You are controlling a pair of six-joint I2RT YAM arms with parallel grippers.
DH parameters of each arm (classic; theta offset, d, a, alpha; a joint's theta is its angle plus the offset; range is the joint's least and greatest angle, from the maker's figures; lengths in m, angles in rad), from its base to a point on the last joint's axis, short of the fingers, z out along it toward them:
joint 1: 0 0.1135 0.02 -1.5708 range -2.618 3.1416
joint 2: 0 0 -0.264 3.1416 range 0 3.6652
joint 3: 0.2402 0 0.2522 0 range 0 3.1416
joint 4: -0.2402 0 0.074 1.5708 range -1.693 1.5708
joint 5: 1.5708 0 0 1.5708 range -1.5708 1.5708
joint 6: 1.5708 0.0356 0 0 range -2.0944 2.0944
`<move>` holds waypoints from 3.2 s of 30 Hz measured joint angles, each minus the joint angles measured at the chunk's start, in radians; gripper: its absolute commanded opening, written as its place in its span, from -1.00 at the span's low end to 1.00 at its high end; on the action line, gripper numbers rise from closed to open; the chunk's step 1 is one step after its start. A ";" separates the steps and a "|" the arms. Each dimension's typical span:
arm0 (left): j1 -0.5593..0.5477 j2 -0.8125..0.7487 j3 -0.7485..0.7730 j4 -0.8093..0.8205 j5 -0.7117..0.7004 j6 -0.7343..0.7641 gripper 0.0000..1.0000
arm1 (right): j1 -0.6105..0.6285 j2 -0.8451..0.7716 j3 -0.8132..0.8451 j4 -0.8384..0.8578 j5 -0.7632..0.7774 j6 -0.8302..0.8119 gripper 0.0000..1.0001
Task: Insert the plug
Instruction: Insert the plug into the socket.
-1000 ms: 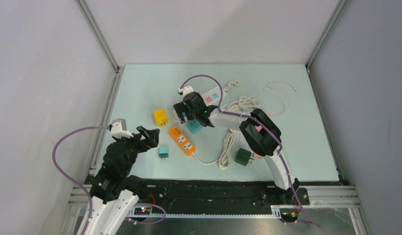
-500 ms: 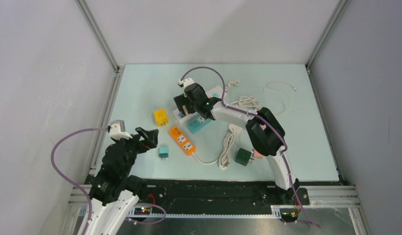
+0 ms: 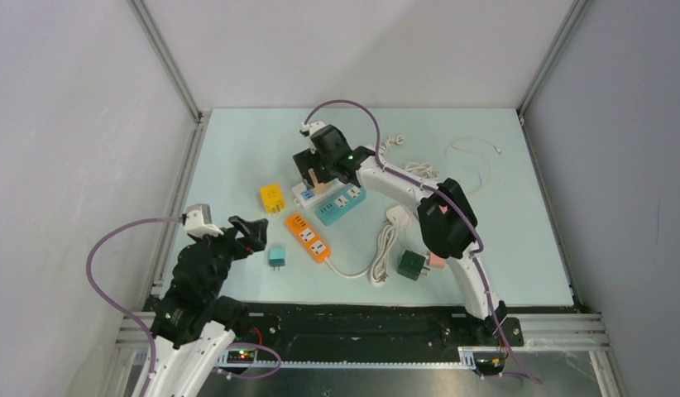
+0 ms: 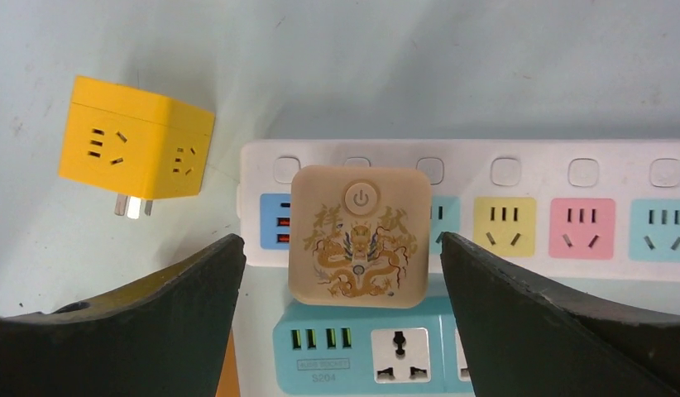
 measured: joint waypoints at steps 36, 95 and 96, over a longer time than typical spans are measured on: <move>0.000 -0.017 -0.009 -0.002 0.000 0.000 0.99 | 0.020 -0.016 -0.211 0.249 0.077 0.010 -1.00; 0.000 -0.017 -0.009 -0.002 0.000 0.000 0.99 | 0.085 0.079 -0.024 0.056 0.226 0.080 -0.35; 0.000 -0.017 -0.009 -0.002 0.000 0.000 0.99 | 0.085 0.079 -0.024 0.056 0.226 0.080 -0.20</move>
